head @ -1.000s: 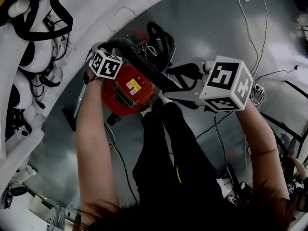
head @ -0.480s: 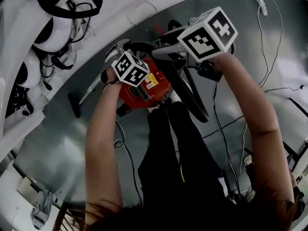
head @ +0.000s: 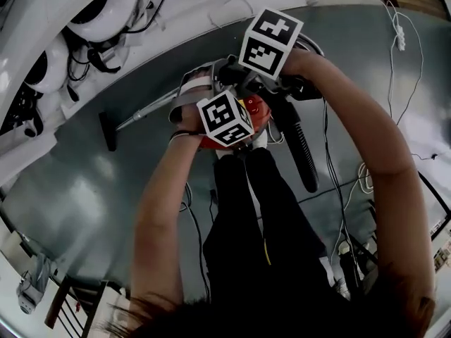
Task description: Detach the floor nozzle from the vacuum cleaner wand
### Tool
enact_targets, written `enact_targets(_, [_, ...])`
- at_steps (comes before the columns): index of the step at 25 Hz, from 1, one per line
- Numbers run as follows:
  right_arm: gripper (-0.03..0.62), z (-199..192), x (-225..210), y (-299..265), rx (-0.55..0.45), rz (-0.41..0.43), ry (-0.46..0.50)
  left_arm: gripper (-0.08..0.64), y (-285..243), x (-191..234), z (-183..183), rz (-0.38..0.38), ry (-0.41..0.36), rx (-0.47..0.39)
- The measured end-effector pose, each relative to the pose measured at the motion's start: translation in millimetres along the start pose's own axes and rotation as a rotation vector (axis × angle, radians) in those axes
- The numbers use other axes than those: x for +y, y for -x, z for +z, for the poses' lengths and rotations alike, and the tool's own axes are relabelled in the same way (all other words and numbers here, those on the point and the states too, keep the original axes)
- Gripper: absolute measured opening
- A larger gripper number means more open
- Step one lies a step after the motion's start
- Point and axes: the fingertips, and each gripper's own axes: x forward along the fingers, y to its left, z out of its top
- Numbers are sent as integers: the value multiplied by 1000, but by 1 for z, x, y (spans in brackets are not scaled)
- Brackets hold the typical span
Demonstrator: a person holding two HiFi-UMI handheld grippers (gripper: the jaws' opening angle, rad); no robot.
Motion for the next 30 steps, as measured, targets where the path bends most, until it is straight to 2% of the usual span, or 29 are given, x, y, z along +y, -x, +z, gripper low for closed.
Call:
enact_targets(3, [267,-5,10,-15,83,71,8,147,9,-9,1,0,-46,-25])
enact_targets(6, [238,-15,17,-26,124,125,-36,147,13,-20,2,17,-73,-64])
enact_targets(10, [179,-29,6,-31,106,57,-107,153,11,-29,3,51,-61,-88])
enact_targets(14, [160,-34,-7,-21,52,17,-148,168,22,-24,-8,106,-1,-82])
enact_targets(16, [152,-37,-15,-11,12,-4,-164,176,35,-18,-25,110,122,-91])
enact_targets(19, [150,-43,-17,6,-28,-45,-147,176,57,-15,-58,71,459,-116])
enact_targets(20, [150,-46,-15,11,-33,-60,-130,177,61,-15,-68,64,543,-116])
enact_targets(21, [150,-49,-12,15,-35,-74,-113,189,61,-17,-76,62,584,-109])
enact_targets(23, [149,-56,-3,23,-34,-102,-78,248,56,-24,-85,54,559,-89])
enact_targets(26, [150,-63,14,37,-36,-138,-34,309,44,-39,-78,13,436,-93])
enact_targets(29, [150,-67,28,49,-46,-177,10,306,37,-40,-60,8,342,-125])
enact_targets(30, [150,-67,32,52,-52,-183,19,270,35,-37,-54,12,319,-134])
